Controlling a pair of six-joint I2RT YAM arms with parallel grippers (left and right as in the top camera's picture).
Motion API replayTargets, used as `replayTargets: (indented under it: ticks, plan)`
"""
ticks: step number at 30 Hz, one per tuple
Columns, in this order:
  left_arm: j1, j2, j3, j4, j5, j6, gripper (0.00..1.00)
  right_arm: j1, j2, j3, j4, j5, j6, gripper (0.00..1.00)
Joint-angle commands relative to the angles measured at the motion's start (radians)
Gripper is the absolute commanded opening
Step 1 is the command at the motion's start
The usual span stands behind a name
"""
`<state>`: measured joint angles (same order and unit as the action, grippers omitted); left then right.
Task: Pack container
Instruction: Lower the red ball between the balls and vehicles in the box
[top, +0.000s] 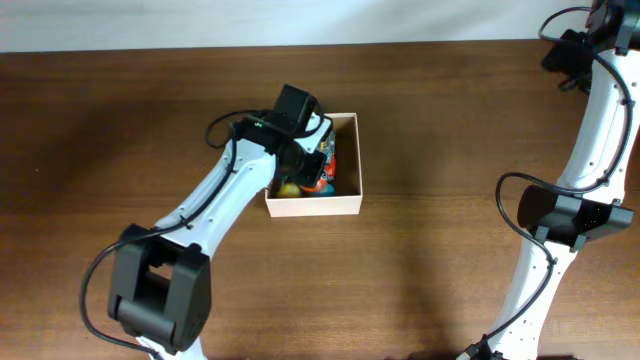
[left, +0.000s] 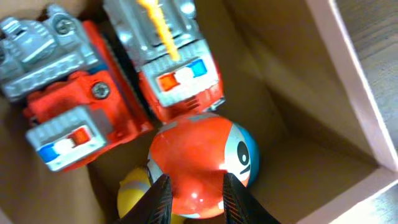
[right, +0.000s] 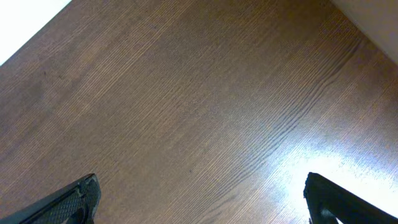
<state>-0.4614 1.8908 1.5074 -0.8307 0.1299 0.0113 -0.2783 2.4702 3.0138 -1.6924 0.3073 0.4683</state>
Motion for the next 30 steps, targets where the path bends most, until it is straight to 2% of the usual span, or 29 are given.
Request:
replayTargets:
  ticks: [1,6,22,30]
  plan:
    - [-0.025,0.013,-0.002,-0.016,0.011,0.004,0.28,-0.004,-0.029,0.015,-0.006,0.018,0.008,0.99]
    - [-0.029,0.018,-0.002,-0.016,0.011,0.004,0.28,-0.004,-0.029,0.015,-0.006,0.018,0.008,0.99]
    - [-0.027,0.024,0.002,0.006,-0.023,0.004,0.2,-0.004,-0.029,0.015,-0.006,0.018,0.008,0.99]
    - [-0.027,0.019,0.107,-0.027,-0.029,0.004,0.2,-0.004,-0.029,0.015,-0.006,0.018,0.008,0.99]
